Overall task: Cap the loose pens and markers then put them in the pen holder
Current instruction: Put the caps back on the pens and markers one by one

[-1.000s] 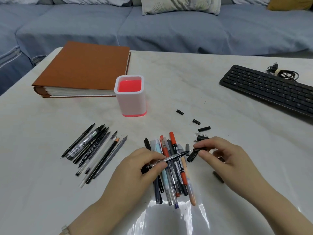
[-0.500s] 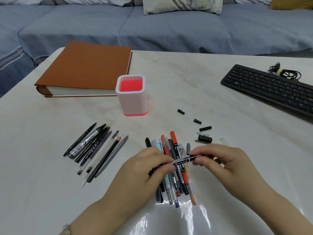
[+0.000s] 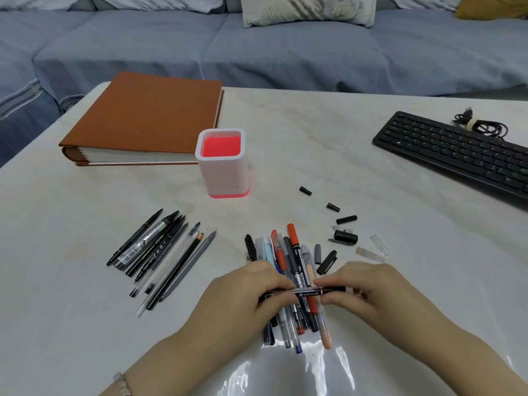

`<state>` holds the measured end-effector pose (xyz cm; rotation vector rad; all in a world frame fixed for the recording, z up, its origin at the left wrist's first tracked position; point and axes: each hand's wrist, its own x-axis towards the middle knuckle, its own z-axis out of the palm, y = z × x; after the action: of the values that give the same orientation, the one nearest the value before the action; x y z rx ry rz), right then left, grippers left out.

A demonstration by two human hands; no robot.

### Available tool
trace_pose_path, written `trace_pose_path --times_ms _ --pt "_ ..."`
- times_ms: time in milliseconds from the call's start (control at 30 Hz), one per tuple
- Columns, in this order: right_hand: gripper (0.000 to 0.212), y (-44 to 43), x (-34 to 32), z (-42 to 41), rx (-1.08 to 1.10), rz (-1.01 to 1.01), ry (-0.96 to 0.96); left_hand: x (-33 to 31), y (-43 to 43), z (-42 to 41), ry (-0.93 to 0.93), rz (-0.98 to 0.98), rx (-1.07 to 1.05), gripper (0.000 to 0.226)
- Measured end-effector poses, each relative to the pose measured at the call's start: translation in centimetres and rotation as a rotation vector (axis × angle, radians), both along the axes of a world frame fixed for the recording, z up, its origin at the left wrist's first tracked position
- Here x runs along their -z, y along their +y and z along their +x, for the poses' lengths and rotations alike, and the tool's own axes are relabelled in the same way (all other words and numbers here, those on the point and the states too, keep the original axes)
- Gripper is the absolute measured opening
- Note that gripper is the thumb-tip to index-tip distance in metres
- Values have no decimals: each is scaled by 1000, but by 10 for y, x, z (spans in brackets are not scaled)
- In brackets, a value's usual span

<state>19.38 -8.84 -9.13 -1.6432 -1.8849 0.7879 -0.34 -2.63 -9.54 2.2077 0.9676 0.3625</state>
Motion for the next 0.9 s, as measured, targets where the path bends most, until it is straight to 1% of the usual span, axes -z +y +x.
trace_pose_path --times_ms 67,133,200,233,267,333,400,467,500,567,633,700,767,833,900 --pt "31 -1 0 1 26 -17 12 2 -1 0 -34 36 -21 30" --pt "29 -3 2 1 18 -36 2 4 -2 -1 -42 51 -21 35" --pt "17 -4 3 -1 17 -58 -22 6 -1 -4 -32 49 -10 40" --pt "14 -4 4 -3 27 -64 -36 7 -1 -7 -22 78 -21 38" --pt "14 -3 4 -5 51 -63 -44 10 1 -11 -26 132 -61 35" --pt "15 0 3 -5 144 -58 -43 16 8 -23 -19 246 -230 33" --pt "25 3 4 -6 249 -37 -10 21 17 -37 94 309 -412 30" --pt "29 3 8 -8 365 -2 25 26 25 -50 262 293 -524 20" --pt "28 3 10 -9 427 15 38 28 28 -54 326 278 -547 18" --pt "22 2 17 -13 534 28 36 30 30 -59 411 261 -535 15" --pt "17 0 24 -19 585 12 -9 32 31 -59 455 244 -519 13" --pt "16 -1 31 -24 597 -16 -61 31 31 -55 459 214 -521 12" --pt "15 -2 37 -32 557 -46 -121 29 31 -50 449 201 -528 10" --pt "16 -2 39 -38 490 -64 -162 28 30 -46 408 182 -539 11" --pt "21 0 37 -41 451 -75 -168 26 29 -42 336 135 -546 15"
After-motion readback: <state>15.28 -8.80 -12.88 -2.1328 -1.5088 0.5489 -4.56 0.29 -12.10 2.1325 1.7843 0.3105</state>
